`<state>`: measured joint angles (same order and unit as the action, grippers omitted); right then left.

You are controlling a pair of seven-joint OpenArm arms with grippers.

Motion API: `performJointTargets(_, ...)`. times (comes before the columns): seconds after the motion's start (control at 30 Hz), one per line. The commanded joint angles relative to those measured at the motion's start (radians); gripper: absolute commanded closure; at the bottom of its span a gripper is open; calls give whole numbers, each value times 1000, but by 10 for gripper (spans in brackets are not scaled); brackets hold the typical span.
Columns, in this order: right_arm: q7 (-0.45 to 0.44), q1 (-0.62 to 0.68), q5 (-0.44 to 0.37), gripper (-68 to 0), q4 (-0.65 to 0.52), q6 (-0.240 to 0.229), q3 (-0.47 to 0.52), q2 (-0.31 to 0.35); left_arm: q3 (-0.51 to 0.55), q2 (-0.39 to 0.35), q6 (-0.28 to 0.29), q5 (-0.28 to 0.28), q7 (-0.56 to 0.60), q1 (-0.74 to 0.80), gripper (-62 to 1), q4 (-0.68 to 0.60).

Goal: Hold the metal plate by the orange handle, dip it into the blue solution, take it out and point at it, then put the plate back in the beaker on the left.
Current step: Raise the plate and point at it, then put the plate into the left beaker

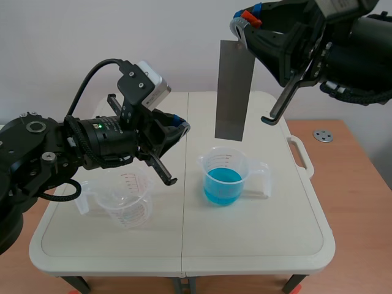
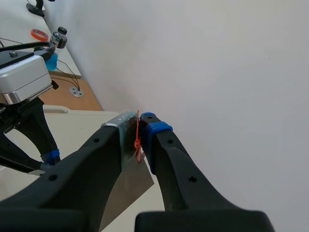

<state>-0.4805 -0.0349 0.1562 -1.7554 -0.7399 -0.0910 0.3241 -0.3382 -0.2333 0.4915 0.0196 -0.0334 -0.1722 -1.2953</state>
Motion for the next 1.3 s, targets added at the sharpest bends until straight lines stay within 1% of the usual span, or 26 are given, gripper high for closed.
performJointTargets(0.0, -11, -9, -17, -11, -23, -6, 8, 5, 0, 3, -2, -7, 14, -14, -48, -19)
performJointTargets(0.1, -3, -9, -34, -11, -23, -6, 8, 5, 0, 3, -2, -7, 14, -13, -48, -19)
performJointTargets(0.2, -3, -9, -34, -11, -23, -6, 8, 5, 2, -1, -14, -7, 15, -13, -48, -19)
performJointTargets(0.3, -3, -9, -34, -11, -23, -6, 8, 5, 12, -21, -45, -8, 34, -7, -49, -21)
performJointTargets(0.43, -3, -9, -35, -11, -23, -6, 8, 5, 45, -78, -74, -13, 80, 25, -48, -49)
performJointTargets(0.57, -3, -9, -35, -11, -23, -6, 8, 5, 90, -149, -82, -51, 101, 87, -49, -106)
performJointTargets(0.63, -3, -9, -35, -11, -23, -6, 8, 5, 122, -187, -82, -69, 122, 131, -49, -138)
performJointTargets(0.77, -3, -10, -37, -11, -23, -6, 8, 5, 206, -254, -82, -134, 149, 234, -48, -206)
performJointTargets(0.9, -3, -10, -38, -11, -23, -6, 8, 5, 297, -300, -82, -171, 151, 345, -49, -268)
performJointTargets(1.0, -4, -13, -38, -11, -23, -6, 5, 5, 373, -320, -82, -193, 191, 431, -49, -300)
performJointTargets(1.13, -3, -23, -53, -11, -23, -6, -8, 6, 482, -325, -82, -223, 233, 546, -49, -330)
performJointTargets(1.23, 12, -40, -54, -11, -23, -6, -37, 6, 551, -324, -82, -229, 279, 629, -49, -343)
performJointTargets(1.27, 16, -46, -54, -11, -23, -6, -48, 6, 573, -324, -82, -242, 294, 656, -48, -343)
